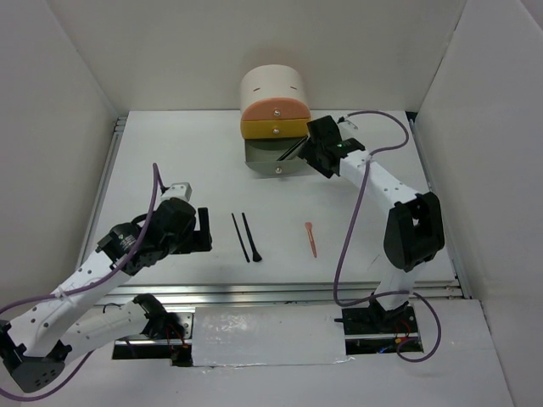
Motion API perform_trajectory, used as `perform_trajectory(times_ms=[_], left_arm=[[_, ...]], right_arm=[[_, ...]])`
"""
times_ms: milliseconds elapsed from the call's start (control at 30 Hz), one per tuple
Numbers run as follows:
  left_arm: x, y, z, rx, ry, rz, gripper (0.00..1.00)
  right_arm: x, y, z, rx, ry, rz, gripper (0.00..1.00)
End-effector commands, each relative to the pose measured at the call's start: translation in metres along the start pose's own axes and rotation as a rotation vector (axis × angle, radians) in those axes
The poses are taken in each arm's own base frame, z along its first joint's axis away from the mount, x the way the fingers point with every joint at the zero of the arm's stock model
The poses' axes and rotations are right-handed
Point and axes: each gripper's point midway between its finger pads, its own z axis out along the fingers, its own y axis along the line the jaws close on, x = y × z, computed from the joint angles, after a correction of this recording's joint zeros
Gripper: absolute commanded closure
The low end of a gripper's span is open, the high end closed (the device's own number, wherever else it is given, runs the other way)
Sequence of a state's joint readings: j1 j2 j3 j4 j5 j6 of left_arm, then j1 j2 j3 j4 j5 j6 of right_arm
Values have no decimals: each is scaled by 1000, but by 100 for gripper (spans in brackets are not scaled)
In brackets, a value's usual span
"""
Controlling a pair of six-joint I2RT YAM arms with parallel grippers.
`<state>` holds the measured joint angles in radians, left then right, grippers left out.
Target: Organize the makeup
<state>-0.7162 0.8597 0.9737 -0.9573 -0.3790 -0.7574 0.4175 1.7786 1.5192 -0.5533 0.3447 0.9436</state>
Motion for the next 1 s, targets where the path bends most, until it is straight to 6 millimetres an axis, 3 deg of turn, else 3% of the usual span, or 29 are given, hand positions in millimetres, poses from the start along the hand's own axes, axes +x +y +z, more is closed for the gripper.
perform_trajectory(times_ms=[0, 100, 200, 300, 500, 800, 967], left_arm=[[-4, -5, 3, 25, -11, 26, 1], [-4, -9, 7, 32, -1, 44, 1], [-5, -13, 10, 42, -1, 48, 1], [-4, -17, 11, 58, 3, 45, 0], [0, -18, 12, 69, 14, 46, 1], [2, -20, 15, 74, 27, 57, 1], [1, -20, 15, 75, 24, 57, 0]], right_arm=[[2, -56, -3, 123, 24, -179, 27], [33, -73, -3, 126, 142, -253, 32], [75, -94, -4, 119, 275, -273, 43], [91, -98, -13, 88, 299, -265, 43], [148, -123, -30, 107, 406, -327, 42], [192, -142, -39, 133, 473, -368, 42], [201, -158, -32, 186, 491, -375, 49]])
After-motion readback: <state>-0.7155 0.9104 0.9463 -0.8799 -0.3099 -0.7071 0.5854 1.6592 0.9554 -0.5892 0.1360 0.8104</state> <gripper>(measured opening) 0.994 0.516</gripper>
